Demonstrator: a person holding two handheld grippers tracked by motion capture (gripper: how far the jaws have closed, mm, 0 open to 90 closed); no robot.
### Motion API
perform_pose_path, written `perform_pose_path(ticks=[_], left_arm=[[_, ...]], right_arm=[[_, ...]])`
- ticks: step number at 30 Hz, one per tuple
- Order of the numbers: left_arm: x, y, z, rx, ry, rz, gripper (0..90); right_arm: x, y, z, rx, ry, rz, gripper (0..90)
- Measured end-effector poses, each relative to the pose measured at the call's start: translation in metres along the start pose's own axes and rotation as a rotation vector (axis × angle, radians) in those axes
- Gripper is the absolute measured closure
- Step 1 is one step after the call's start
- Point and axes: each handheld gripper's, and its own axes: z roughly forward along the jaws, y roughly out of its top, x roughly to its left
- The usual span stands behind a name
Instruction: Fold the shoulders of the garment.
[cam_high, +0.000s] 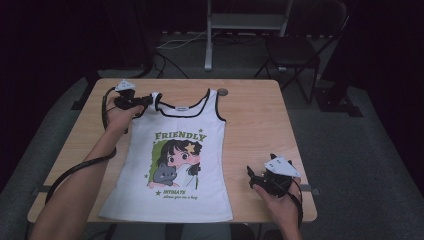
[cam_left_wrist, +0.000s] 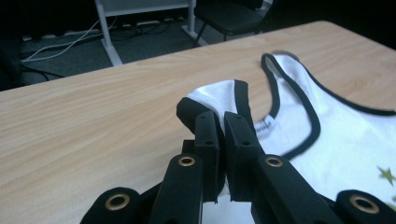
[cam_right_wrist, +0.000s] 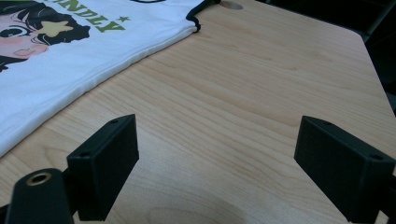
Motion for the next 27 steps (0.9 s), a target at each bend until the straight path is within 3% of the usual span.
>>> perform_pose_path(ticks=[13, 27], left_arm=[[-0.02, -0.022, -0.016, 0.012, -0.024, 0.116, 84.2], [-0.036, -0.033, -0.024, 0.009, -0.031, 0.186, 83.3]], right_arm=[[0.002, 0.001, 0.001, 0.011, 0.0, -0.019, 13.2], [0.002, 0.001, 0.001, 0.012, 0.0, -0.022, 13.2]])
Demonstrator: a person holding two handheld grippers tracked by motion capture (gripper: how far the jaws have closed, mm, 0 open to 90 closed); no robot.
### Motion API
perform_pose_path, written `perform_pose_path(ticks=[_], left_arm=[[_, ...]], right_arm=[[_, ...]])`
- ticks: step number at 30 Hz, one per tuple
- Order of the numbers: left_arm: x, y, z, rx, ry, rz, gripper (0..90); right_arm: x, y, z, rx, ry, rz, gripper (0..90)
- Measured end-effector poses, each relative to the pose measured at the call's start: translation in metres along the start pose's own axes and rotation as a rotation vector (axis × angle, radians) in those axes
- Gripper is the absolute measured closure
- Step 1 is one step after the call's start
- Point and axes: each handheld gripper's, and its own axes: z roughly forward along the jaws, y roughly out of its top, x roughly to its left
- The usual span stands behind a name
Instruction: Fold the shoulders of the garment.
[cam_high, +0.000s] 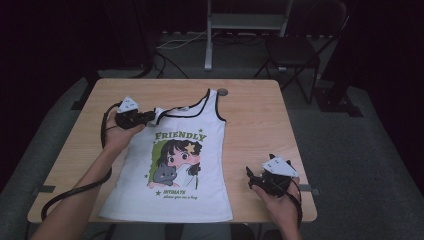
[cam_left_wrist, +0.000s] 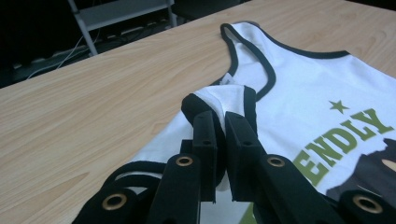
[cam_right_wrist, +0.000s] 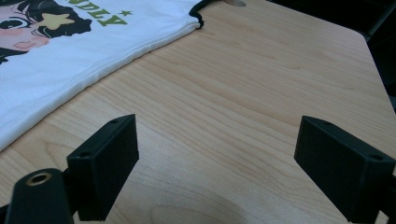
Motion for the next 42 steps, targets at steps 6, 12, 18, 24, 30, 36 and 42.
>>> perform_pose_path(ticks=[6, 12, 18, 24, 30, 36, 42], left_arm=[[-0.005, -0.006, -0.004, 0.028, -0.003, 0.035, 82.7], [-0.012, -0.011, -0.006, 0.058, -0.027, 0.07, 81.8], [-0.021, -0.018, -0.006, 0.09, -0.064, 0.092, 79.9], [-0.026, -0.024, -0.009, 0.118, -0.083, 0.11, 76.3], [-0.032, -0.029, -0.017, 0.129, -0.111, 0.138, 71.6], [-0.035, -0.038, -0.024, 0.15, -0.137, 0.144, 68.0], [-0.04, -0.047, -0.029, 0.168, -0.169, 0.147, 65.1]], right_arm=[[0.0, 0.0, 0.0, 0.0, 0.001, -0.003, 13.2], [0.001, 0.0, 0.0, 0.001, 0.001, -0.009, 13.2], [0.001, 0.0, 0.0, 0.003, 0.002, -0.008, 13.2], [0.001, 0.0, 0.0, 0.003, 0.001, -0.011, 13.2], [0.001, 0.0, 0.0, 0.004, 0.001, -0.011, 13.2], [0.001, 0.0, 0.001, 0.004, 0.001, -0.011, 13.2], [0.001, 0.0, 0.001, 0.006, 0.001, -0.015, 13.2]])
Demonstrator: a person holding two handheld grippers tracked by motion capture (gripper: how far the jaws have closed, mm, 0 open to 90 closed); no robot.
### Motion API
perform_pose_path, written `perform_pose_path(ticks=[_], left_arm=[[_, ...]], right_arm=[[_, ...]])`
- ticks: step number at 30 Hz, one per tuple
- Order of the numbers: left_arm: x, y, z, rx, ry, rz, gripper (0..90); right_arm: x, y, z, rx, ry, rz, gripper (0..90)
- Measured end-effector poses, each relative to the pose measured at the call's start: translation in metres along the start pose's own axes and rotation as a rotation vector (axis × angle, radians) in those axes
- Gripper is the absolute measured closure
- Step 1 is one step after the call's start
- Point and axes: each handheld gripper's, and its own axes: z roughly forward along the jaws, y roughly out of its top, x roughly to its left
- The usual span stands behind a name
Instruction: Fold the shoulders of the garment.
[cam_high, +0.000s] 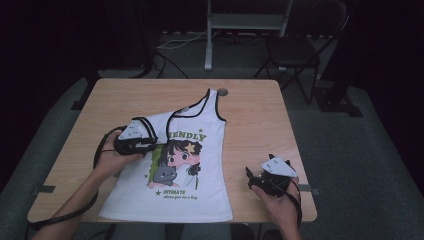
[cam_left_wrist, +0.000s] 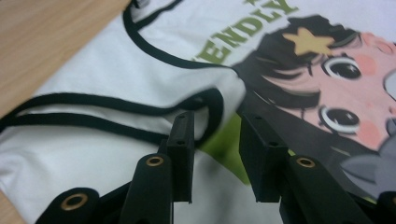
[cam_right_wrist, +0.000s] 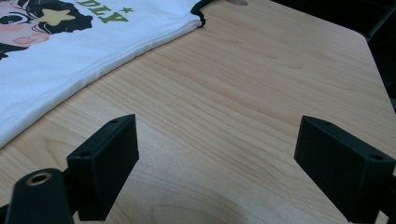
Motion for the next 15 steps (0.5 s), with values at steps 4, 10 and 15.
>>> perform_pose_path(ticks=[4, 10, 15], left_arm=[[0.0, -0.002, -0.007, -0.02, -0.006, -0.01, 63.0], [0.018, 0.018, -0.018, -0.077, 0.057, -0.054, 56.0], [0.032, 0.035, -0.003, -0.059, 0.09, -0.071, 52.4]], right_arm=[[0.0, 0.0, 0.0, -0.001, -0.001, 0.003, 13.2], [0.0, 0.0, 0.0, 0.004, -0.003, -0.003, 13.2], [0.0, 0.0, 0.0, 0.001, -0.002, 0.003, 13.2]])
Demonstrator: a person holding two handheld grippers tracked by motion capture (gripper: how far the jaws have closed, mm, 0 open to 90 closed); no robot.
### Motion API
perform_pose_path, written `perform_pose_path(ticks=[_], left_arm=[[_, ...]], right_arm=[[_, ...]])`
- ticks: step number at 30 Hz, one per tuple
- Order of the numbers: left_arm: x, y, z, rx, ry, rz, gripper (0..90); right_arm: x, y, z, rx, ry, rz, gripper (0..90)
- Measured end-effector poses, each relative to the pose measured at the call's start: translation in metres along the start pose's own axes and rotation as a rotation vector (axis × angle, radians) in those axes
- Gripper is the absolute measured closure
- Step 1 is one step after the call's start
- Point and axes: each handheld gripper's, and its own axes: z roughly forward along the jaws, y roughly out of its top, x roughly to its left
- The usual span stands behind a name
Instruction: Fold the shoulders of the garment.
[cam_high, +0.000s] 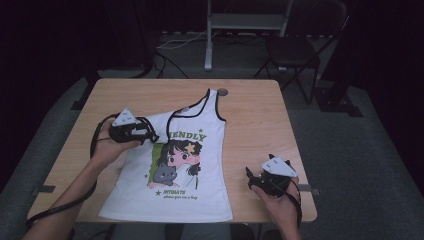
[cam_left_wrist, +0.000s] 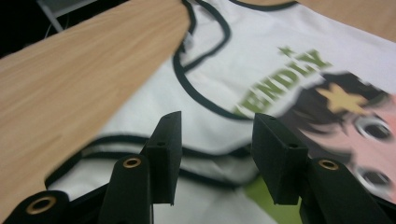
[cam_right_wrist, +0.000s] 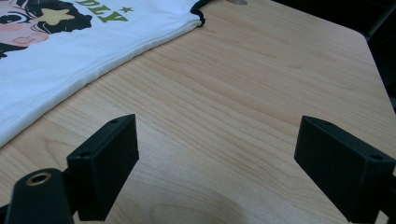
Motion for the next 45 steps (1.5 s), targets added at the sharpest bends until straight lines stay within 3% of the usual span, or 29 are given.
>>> perform_pose_path(ticks=[1, 2, 3, 6, 10, 11, 18, 26, 29, 33, 37, 45], left_arm=[[0.003, 0.006, 0.012, 0.031, 0.005, -0.011, 52.4], [0.003, 0.006, 0.012, 0.031, 0.005, -0.011, 52.4], [0.002, 0.01, 0.022, 0.075, 0.033, 0.018, 52.4], [-0.007, 0.011, 0.032, 0.132, 0.027, 0.072, 52.4], [-0.019, 0.002, 0.032, 0.186, 0.032, 0.137, 52.3], [-0.022, 0.0, 0.031, 0.191, 0.036, 0.161, 51.6], [-0.039, -0.006, 0.023, 0.2, 0.04, 0.227, 49.4], [-0.044, -0.009, 0.019, 0.188, 0.026, 0.223, 49.5], [-0.044, -0.008, 0.016, 0.173, 0.011, 0.212, 48.5], [-0.04, -0.004, 0.014, 0.142, 0.026, 0.184, 47.6], [-0.042, -0.009, 0.018, 0.184, 0.027, 0.21, 47.6], [-0.049, -0.015, 0.015, 0.166, 0.008, 0.207, 48.1]], right_arm=[[0.0, 0.0, 0.0, 0.0, 0.001, 0.001, 13.2], [0.0, 0.0, 0.0, 0.0, 0.001, 0.001, 13.2], [0.0, 0.0, 0.0, 0.0, 0.001, 0.001, 13.2], [0.0, 0.0, 0.0, -0.001, 0.002, 0.002, 13.2], [0.0, 0.0, 0.0, -0.002, 0.005, 0.002, 13.2], [0.0, 0.0, 0.0, -0.001, 0.006, -0.001, 13.2], [0.0, 0.0, 0.0, -0.001, 0.005, -0.005, 13.2], [0.0, 0.0, 0.0, 0.0, 0.005, -0.005, 13.2], [0.001, 0.0, 0.0, 0.0, 0.005, -0.005, 13.2], [0.001, 0.0, 0.0, 0.001, 0.005, -0.006, 13.2], [0.001, 0.0, 0.0, 0.0, 0.005, -0.004, 13.2], [0.001, 0.0, 0.0, 0.0, 0.005, -0.008, 13.2]])
